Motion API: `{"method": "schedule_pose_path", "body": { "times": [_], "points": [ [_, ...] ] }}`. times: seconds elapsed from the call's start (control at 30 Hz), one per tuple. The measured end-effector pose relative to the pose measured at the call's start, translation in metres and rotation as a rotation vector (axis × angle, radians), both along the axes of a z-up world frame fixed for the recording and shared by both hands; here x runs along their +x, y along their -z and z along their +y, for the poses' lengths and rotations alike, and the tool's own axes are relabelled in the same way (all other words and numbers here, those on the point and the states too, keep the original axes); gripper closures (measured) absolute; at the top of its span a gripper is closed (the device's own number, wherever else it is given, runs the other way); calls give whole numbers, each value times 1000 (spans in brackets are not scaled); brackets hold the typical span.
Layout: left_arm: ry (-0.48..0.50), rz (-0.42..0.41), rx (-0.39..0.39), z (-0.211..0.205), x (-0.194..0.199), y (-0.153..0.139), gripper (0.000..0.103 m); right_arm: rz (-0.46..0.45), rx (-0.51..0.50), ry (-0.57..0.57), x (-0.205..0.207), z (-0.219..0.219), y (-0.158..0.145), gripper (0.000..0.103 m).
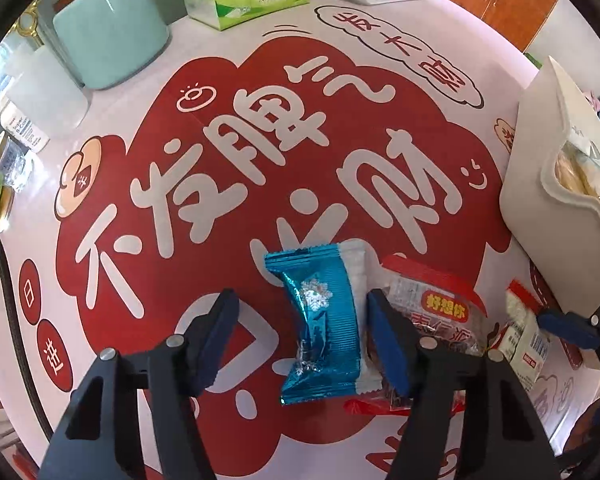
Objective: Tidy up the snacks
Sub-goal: 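Grasp the blue-wrapped candy with the left tool while the right grasps the white printed packet, then carry both snacks into the white tray and open both tools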
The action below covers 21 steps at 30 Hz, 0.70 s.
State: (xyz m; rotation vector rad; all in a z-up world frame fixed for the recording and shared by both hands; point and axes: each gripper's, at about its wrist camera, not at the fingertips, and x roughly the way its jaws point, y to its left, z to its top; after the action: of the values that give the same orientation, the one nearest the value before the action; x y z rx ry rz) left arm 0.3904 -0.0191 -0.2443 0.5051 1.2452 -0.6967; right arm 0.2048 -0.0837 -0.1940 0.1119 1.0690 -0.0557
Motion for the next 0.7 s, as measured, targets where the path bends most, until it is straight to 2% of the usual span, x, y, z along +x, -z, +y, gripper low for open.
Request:
{"method": "schedule_pose_path", "body": {
  "times": [0.1, 0.17, 0.23, 0.27, 0.33, 0.4, 0.47, 0.5, 0.57, 0.7],
  "points": [
    [3, -8, -4, -1, -2, 1, 40, 12, 13, -45, 1, 4, 3, 33],
    [9, -19, -4, 0, -4, -1, 49, 7, -12, -47, 1, 6, 4, 33],
    [20, -30, -4, -1, -9, -4, 71, 13, -15, -41, 2, 7, 7, 33],
    [21, -26, -4, -1, -10, -5, 72, 14, -14, -34, 3, 6, 7, 35],
    [17, -11, -21, -1, -11, -6, 73, 8, -18, -26, 3, 6, 7, 42],
    [12, -31, -32, 3, -15, -11, 74, -5, -14, -27, 3, 5, 5, 52],
    [16, -56, -46, 7, -20, -20, 75, -20, -24, -38, 1, 7, 0, 54],
    [14, -58, -54, 8, -22, -26, 75, -22, -22, -40, 2, 7, -1, 73],
    [13, -73, -84, 12, -29, -42, 75, -64, -33, -56, -2, 10, -12, 85],
    [11, -109, -130, 26, -44, -79, 75, -85, -17, -62, -8, 9, -23, 92]
  ]
}}
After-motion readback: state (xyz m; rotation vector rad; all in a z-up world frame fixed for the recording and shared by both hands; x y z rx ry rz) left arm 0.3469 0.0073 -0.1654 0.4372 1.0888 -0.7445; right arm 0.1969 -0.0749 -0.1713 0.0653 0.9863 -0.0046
